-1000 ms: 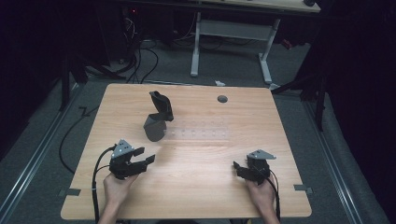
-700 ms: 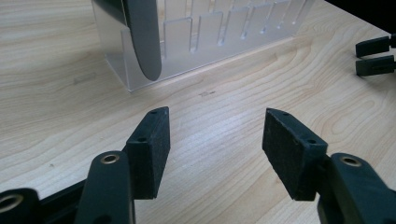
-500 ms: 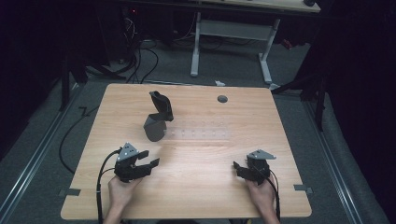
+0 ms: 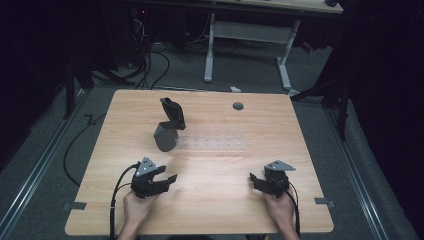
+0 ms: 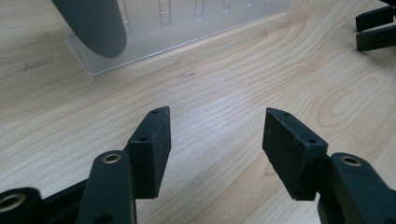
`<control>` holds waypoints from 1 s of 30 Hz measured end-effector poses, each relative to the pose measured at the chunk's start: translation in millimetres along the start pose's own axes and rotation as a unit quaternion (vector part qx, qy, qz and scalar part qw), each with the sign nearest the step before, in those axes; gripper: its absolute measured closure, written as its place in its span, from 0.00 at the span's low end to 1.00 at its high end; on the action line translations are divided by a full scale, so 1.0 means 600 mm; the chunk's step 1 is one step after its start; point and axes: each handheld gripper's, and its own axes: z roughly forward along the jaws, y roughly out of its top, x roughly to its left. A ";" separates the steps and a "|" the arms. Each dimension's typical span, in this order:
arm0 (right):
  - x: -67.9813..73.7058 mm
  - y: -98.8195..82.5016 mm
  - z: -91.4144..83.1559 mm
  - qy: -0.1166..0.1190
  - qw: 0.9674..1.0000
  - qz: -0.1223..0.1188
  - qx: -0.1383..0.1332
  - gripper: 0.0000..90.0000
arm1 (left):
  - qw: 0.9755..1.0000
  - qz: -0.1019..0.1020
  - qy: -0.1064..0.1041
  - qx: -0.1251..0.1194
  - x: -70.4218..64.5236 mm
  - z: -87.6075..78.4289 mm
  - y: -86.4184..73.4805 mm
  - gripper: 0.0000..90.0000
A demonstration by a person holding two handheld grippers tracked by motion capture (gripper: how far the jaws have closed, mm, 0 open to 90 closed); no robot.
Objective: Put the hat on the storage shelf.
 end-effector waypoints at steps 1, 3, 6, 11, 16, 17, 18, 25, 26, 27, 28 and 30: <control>0.000 0.000 0.000 0.000 1.000 0.000 0.000 0.38 | 1.000 0.004 0.001 0.001 -0.001 0.002 -0.002 0.47; 0.000 0.000 0.000 0.000 1.000 0.000 0.000 0.38 | 1.000 0.009 0.004 0.005 -0.001 0.006 -0.007 0.47; 0.000 0.000 0.000 0.000 1.000 -0.001 0.000 0.38 | 1.000 0.013 0.010 0.010 -0.001 0.011 -0.012 0.48; 0.000 0.000 0.000 0.001 1.000 -0.001 0.000 0.38 | 0.999 0.024 0.018 0.013 -0.001 0.017 -0.020 0.47; 0.000 0.000 0.000 0.001 1.000 -0.001 0.000 0.38 | 0.998 0.045 0.034 0.020 0.002 0.025 -0.031 0.46; 0.000 0.000 0.000 0.001 1.000 -0.001 0.000 0.38 | 0.998 0.050 0.037 0.023 0.003 0.027 -0.032 0.46; 0.000 0.000 0.000 0.001 1.000 -0.001 0.000 0.38 | 0.998 0.052 0.039 0.023 0.003 0.028 -0.034 0.46; 0.000 0.000 0.000 0.000 1.000 -0.001 0.000 0.38 | 0.997 0.058 0.049 0.028 0.008 0.036 -0.040 0.44; 0.000 0.000 0.000 0.001 1.000 -0.001 0.000 0.38 | 0.997 0.061 0.049 0.028 0.007 0.036 -0.041 0.44; 0.000 0.000 0.000 0.001 1.000 -0.001 0.000 0.38 | 0.996 0.062 0.050 0.028 0.007 0.036 -0.041 0.44; 0.000 0.000 0.000 0.001 1.000 -0.001 0.000 0.38 | 0.996 0.064 0.051 0.030 0.007 0.037 -0.042 0.44; 0.000 0.000 0.000 0.001 1.000 -0.001 0.000 0.38 | 0.996 0.066 0.053 0.032 0.006 0.038 -0.043 0.43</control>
